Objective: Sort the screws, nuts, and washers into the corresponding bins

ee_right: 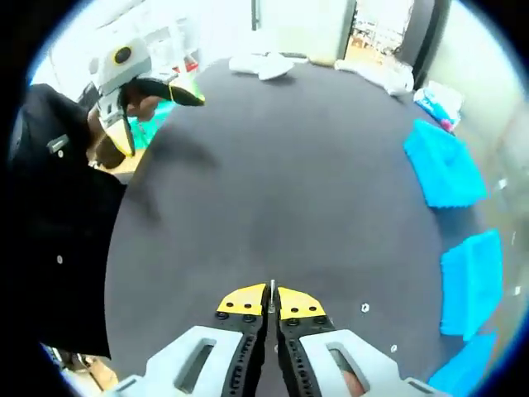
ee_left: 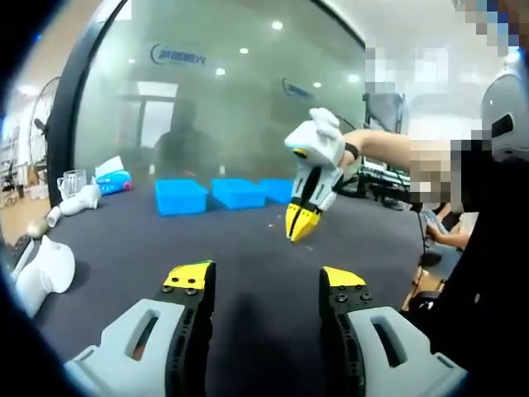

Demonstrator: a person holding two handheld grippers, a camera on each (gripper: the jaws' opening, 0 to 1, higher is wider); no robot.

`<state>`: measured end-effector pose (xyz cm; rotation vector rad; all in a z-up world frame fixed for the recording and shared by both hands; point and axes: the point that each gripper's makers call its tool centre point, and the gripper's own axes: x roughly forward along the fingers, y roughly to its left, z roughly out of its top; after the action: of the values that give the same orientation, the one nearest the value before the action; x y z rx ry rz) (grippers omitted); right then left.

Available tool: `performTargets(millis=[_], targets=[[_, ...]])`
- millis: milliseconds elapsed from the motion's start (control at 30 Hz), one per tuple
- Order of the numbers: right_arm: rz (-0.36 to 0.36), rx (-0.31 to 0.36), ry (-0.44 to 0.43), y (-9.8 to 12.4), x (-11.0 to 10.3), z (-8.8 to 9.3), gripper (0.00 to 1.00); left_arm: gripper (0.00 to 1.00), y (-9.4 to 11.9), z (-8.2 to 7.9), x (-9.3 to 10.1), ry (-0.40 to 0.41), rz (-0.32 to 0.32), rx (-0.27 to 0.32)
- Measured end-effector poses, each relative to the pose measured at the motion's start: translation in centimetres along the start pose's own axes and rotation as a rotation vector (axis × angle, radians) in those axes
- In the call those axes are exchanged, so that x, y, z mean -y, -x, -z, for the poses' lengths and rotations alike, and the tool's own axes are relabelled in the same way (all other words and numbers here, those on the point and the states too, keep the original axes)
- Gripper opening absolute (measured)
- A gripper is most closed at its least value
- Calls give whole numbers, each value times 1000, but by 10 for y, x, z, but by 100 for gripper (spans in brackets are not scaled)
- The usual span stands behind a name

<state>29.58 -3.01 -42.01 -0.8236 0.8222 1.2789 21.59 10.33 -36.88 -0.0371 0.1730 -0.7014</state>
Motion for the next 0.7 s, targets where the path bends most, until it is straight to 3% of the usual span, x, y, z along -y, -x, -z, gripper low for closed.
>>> performTargets(millis=[200,500,600,700], targets=[[104,138,-61,30,6,3,1,49,0,-4,0,-5,-4,9],[348,434,-175,92,11,18,1,49,1,-12,4,-15,-5,21],[431,528,-217,109,5,29,1,49,0,-15,8,-22,0,24],[533,578,-231,123,-1,46,1,49,-1,-15,11,-25,5,25]])
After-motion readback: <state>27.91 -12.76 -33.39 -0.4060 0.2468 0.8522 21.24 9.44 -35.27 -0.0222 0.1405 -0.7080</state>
